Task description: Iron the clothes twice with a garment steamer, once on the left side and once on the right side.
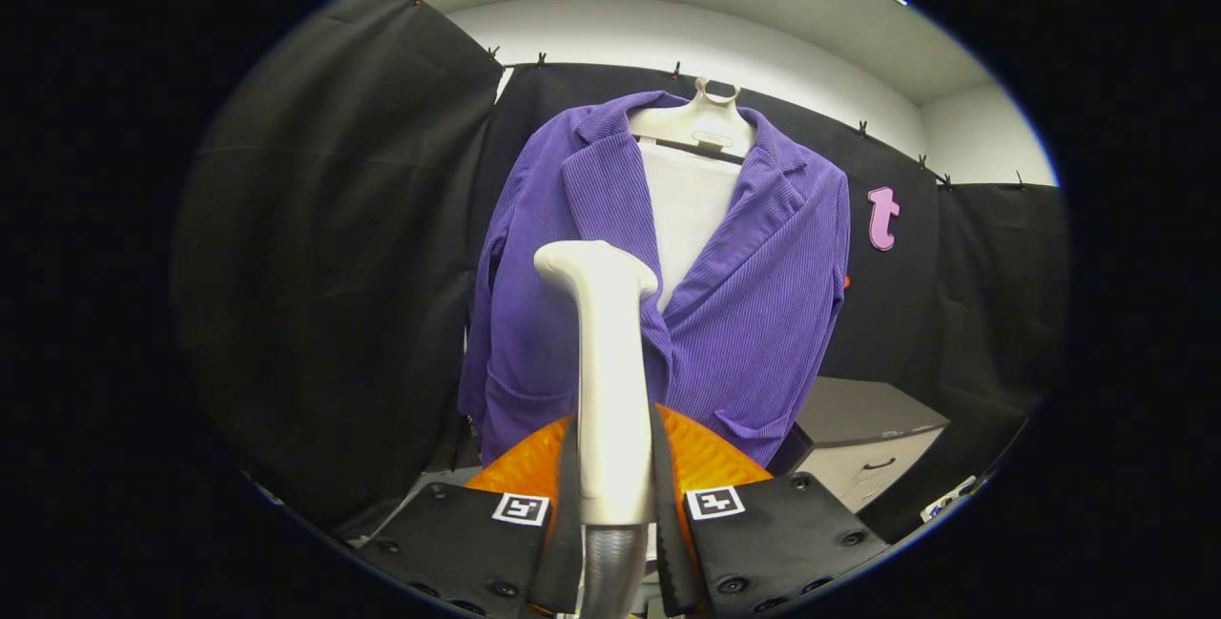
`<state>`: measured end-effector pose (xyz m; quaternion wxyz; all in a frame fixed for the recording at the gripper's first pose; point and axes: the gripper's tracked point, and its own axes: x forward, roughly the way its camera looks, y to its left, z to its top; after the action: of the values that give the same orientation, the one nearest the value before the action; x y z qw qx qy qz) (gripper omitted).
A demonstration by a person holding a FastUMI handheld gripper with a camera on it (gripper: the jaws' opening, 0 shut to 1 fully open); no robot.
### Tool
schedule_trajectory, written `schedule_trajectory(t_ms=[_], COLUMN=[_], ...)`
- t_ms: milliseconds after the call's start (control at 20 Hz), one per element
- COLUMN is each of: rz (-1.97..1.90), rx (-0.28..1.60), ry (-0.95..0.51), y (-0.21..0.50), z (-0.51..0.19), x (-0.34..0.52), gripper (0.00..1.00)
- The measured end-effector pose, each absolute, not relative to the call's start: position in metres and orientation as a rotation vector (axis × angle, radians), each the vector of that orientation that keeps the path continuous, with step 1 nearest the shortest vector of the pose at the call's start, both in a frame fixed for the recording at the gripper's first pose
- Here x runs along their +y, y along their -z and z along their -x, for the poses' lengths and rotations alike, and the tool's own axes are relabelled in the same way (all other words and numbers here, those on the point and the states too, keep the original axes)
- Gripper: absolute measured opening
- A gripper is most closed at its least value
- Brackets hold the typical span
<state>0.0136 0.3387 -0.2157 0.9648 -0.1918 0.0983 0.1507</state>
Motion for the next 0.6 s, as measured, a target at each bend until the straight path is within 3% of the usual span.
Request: schedule_trajectory(t_ms=[600], rz=[0.408], rx=[0.358], ry=[-0.306], y=[0.292], z=[0.009], x=[0.311], gripper=[0.39])
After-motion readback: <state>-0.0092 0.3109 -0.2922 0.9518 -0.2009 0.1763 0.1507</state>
